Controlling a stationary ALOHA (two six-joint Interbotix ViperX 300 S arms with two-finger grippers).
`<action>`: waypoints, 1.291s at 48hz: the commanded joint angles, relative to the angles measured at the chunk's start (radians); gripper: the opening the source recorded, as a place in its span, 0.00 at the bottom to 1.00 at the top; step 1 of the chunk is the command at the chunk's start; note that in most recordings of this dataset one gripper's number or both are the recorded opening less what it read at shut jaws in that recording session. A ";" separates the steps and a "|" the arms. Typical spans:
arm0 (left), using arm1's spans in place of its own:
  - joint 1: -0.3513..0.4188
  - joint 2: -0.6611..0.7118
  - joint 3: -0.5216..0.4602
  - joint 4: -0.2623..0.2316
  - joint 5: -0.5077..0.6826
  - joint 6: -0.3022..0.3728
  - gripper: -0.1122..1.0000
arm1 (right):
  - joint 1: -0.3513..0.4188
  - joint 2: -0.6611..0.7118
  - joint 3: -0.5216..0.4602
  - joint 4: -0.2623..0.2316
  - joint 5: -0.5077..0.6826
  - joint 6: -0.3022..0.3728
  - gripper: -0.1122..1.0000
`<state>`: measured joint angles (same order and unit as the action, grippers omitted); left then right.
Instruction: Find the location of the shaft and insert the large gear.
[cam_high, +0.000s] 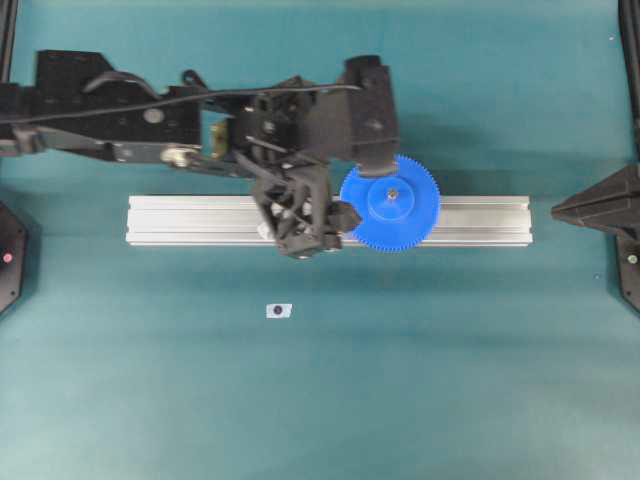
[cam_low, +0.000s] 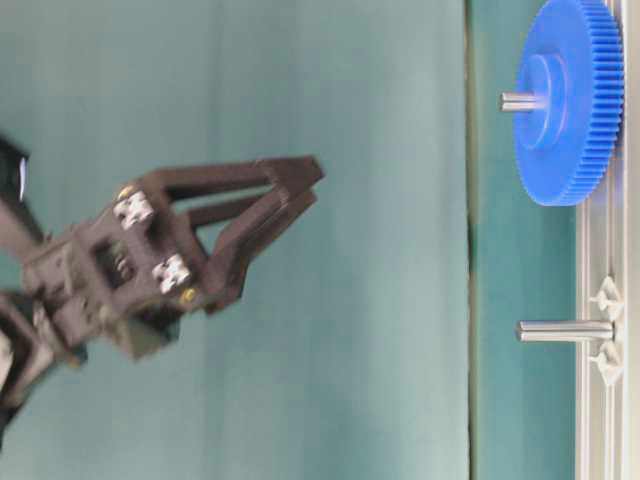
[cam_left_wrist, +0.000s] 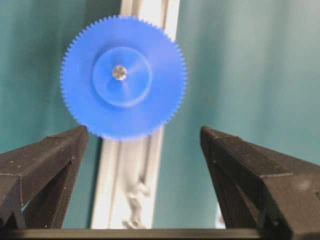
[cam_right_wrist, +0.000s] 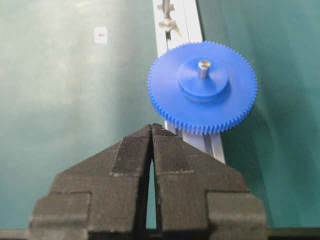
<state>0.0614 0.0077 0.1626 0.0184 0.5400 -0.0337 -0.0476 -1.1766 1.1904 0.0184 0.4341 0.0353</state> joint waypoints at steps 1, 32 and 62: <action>-0.003 -0.064 0.029 0.002 -0.032 -0.003 0.90 | -0.002 0.008 -0.014 0.000 0.003 0.008 0.15; -0.008 -0.222 0.275 0.002 -0.285 -0.008 0.90 | -0.002 -0.032 -0.005 0.000 0.002 0.008 0.15; -0.012 -0.258 0.368 0.003 -0.442 -0.005 0.90 | -0.002 -0.032 0.011 0.000 -0.006 0.008 0.15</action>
<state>0.0522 -0.2270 0.5369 0.0169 0.1181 -0.0399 -0.0476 -1.2164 1.2118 0.0184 0.4372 0.0353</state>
